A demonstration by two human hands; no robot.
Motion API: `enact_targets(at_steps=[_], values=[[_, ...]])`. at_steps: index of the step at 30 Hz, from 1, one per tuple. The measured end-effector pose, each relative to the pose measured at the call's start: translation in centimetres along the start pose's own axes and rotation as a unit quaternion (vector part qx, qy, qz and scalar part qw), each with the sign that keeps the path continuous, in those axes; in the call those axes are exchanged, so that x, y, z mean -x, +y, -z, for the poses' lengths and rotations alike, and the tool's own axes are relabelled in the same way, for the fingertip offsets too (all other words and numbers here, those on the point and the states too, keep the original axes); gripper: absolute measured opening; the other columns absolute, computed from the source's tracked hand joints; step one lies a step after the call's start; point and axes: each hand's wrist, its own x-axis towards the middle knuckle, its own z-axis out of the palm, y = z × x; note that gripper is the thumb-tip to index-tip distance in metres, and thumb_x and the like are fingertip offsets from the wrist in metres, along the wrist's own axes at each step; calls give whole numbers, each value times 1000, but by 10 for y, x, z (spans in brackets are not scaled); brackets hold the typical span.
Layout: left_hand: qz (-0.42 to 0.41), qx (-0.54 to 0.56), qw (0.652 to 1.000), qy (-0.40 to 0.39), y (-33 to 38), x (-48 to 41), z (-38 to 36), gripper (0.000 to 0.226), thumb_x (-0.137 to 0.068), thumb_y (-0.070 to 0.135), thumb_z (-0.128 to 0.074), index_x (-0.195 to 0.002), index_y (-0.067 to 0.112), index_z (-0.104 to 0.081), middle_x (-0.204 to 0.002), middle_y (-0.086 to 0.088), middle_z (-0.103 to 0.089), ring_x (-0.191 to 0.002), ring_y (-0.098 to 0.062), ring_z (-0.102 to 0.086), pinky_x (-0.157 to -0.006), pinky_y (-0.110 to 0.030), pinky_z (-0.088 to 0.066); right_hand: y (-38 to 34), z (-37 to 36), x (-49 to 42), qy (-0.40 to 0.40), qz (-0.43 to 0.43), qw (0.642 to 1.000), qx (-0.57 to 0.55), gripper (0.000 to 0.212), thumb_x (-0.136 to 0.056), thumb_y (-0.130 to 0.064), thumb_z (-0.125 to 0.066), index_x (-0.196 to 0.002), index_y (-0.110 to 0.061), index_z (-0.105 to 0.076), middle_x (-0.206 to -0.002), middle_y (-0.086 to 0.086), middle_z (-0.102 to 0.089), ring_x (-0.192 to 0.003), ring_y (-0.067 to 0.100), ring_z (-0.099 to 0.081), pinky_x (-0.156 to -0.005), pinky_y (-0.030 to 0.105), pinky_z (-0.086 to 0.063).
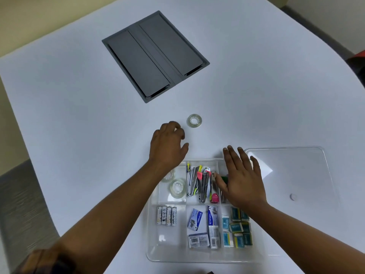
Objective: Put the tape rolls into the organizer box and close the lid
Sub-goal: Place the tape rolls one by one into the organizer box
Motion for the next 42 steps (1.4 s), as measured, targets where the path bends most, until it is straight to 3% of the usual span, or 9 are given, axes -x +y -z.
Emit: enact_targets(at_steps=[7, 10, 15, 23, 29, 35, 42], values=[[-29, 5, 996, -88, 6, -63, -23, 64, -82, 39, -66, -136, 15, -42, -144, -4, -43, -131, -26, -38, -104, -41, -33, -1, 2, 1, 2, 0, 1000, -10, 74, -94, -65, -24, -155, -23, -16, -162, 0, -20, -151, 21, -8, -120, 49, -11], [-4, 20, 997, -69, 5, -82, -30, 67, -82, 36, -66, -139, 15, -38, -143, -6, -45, -129, -28, -41, -102, -41, -34, -1, 2, 0, -1, 2, 1000, -8, 74, -94, -65, -23, -155, -23, -18, -162, 0, -20, -151, 21, -8, -120, 48, -11], [-7, -13, 994, -109, 6, -99, -39, 77, -81, 32, -67, -146, 22, -26, -132, -6, -51, -120, -29, -47, -96, -41, -38, -1, 3, 0, -3, -1, 1000, -11, 74, -94, -65, -23, -155, -24, -17, -162, -2, -18, -151, 19, -7, -120, 48, -11], [-2, -16, 997, -76, -3, -94, -44, 53, -75, 39, -69, -122, 20, -53, -119, -5, -57, -110, -28, -53, -91, -39, -39, -2, 7, 0, -8, -3, 1000, -18, 73, -94, -65, -25, -154, -24, -21, -161, -2, -22, -151, 20, -11, -120, 49, -13], [21, 103, 993, 55, -5, -48, -1, 34, -72, 38, -74, -97, 22, -57, -100, -1, -63, -92, -23, -55, -75, -31, -40, -2, 7, 1, -6, 0, 1000, -11, 73, -94, -65, -26, -154, -23, -21, -162, -1, -22, -151, 21, -11, -120, 49, -14], [52, 110, 988, 98, -17, 28, 29, 24, -79, 36, -72, -98, 21, -72, -113, 0, -61, -102, -21, -54, -85, -37, -47, -2, 8, 1, -8, 1, 1000, -3, 74, -93, -64, -28, -153, -21, -23, -162, 0, -23, -151, 22, -13, -119, 49, -16], [76, 68, 992, 80, -23, 92, 27, 18, -79, 31, -74, -96, 26, -74, -122, 1, -59, -109, -22, -52, -87, -38, -38, -4, 9, 1, -10, -3, 1000, 1, 74, -92, -64, -28, -152, -21, -25, -161, 2, -26, -148, 25, -21, -117, 51, -20]])
